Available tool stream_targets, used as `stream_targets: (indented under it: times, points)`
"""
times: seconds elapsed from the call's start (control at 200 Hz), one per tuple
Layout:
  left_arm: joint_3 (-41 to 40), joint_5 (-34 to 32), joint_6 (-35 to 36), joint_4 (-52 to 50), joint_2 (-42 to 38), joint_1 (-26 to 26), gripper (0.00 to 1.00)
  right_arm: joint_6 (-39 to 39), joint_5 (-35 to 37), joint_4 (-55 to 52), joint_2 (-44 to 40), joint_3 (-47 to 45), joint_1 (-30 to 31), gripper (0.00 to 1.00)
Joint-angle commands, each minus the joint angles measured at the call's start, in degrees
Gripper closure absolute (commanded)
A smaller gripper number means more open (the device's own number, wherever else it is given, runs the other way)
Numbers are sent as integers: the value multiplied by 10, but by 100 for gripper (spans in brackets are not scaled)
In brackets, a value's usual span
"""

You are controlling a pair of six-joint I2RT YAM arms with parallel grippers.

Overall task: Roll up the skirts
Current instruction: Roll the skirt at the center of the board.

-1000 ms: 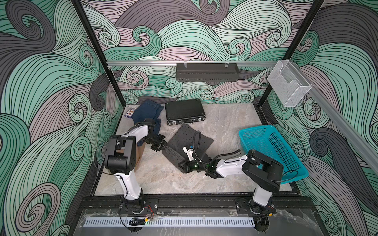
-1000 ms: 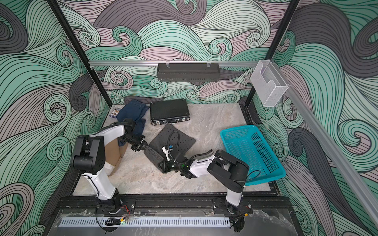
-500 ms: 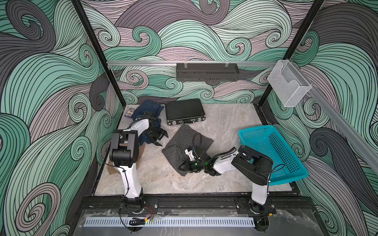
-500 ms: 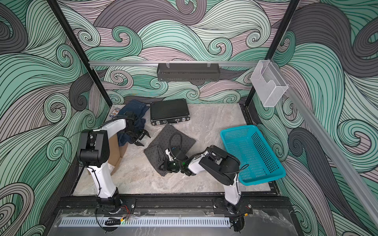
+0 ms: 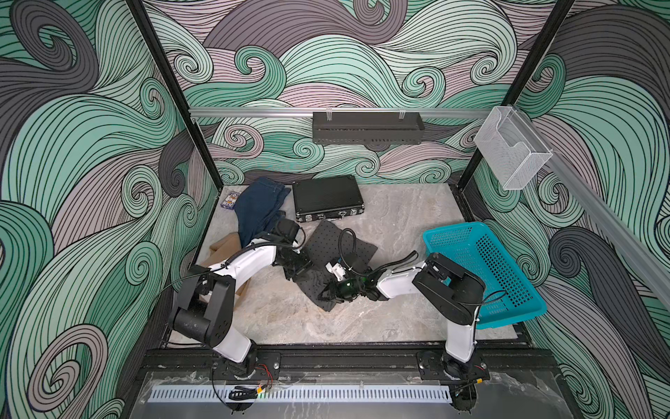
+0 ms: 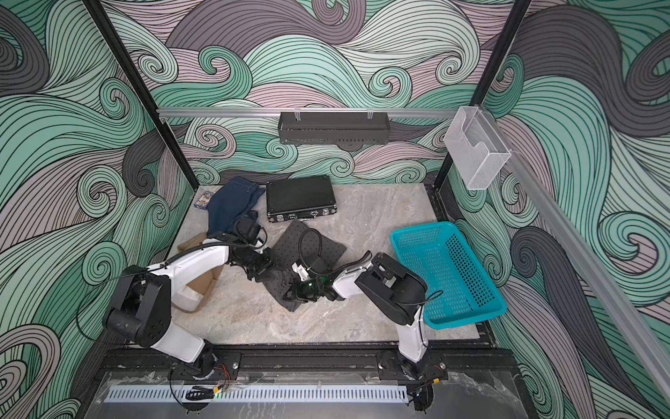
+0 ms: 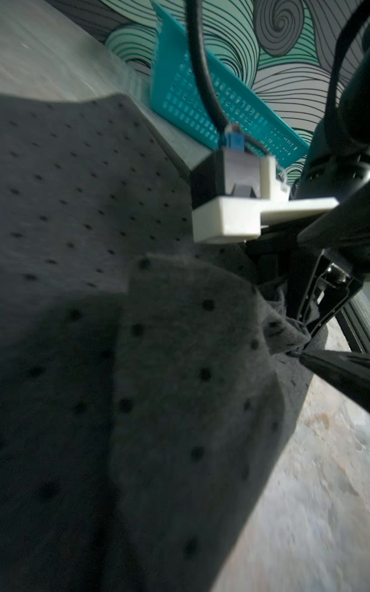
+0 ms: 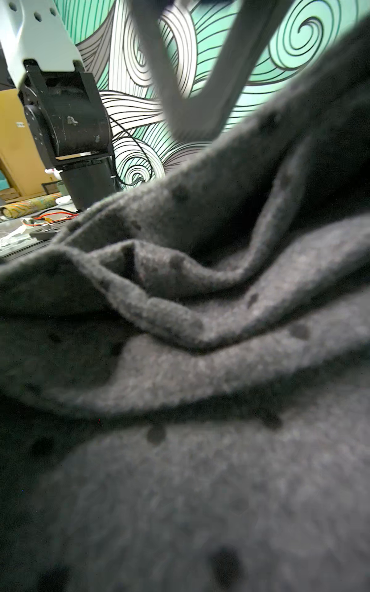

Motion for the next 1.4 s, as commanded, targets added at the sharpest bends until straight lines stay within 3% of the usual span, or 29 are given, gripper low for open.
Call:
stream_targets:
  times: [0.0, 0.215, 0.275, 0.35, 0.455, 0.551, 0.671, 0.761, 0.826, 0.941, 0.971, 1.081, 1.251, 1.286, 1.396]
  points:
    - [-25, -1, -69, 110, 6, -2, 53, -34, -40, -56, 22, 3, -10, 99]
    - [49, -64, -90, 59, 112, 2, 62, -41, -81, -43, 40, 10, -22, 91]
    - [54, -62, -107, 58, 143, 8, 69, -60, -78, -66, 32, 14, -22, 83]
    - [59, -66, -124, 48, 175, 17, 78, -87, -81, -88, 10, 11, -24, 66]
    - [49, -81, -140, 48, 195, 31, 79, -152, -50, -164, -47, 4, -28, 52]
    - [44, -81, -144, 48, 197, 35, 79, -204, 11, -237, -107, -8, -30, 44]
    - [62, -91, -136, 18, 196, 36, 79, -262, 166, -328, -187, -20, -29, 42]
    - [74, -87, -128, 1, 201, 39, 78, -297, 291, -333, -246, -37, -8, 40]
    - [88, -73, -113, -12, 211, 41, 77, -365, 353, -297, -281, -56, 33, 37]
    - [139, -45, -52, -80, 250, 43, 77, -504, 363, -244, -302, -72, 93, 36]
    - [153, -44, -36, -101, 258, 41, 78, -540, 371, -233, -304, -76, 106, 28]
    - [160, -65, -17, -116, 259, 40, 78, -691, 422, -158, -312, -108, 162, 24]
    - [176, -51, -9, -116, 276, 39, 77, -860, 507, -118, -284, -106, 196, 22]
    - [182, -50, -5, -119, 278, 39, 77, -896, 517, -102, -276, -109, 200, 18]
    - [186, -35, -1, -112, 285, 38, 76, -956, 533, -67, -242, -112, 205, 16]
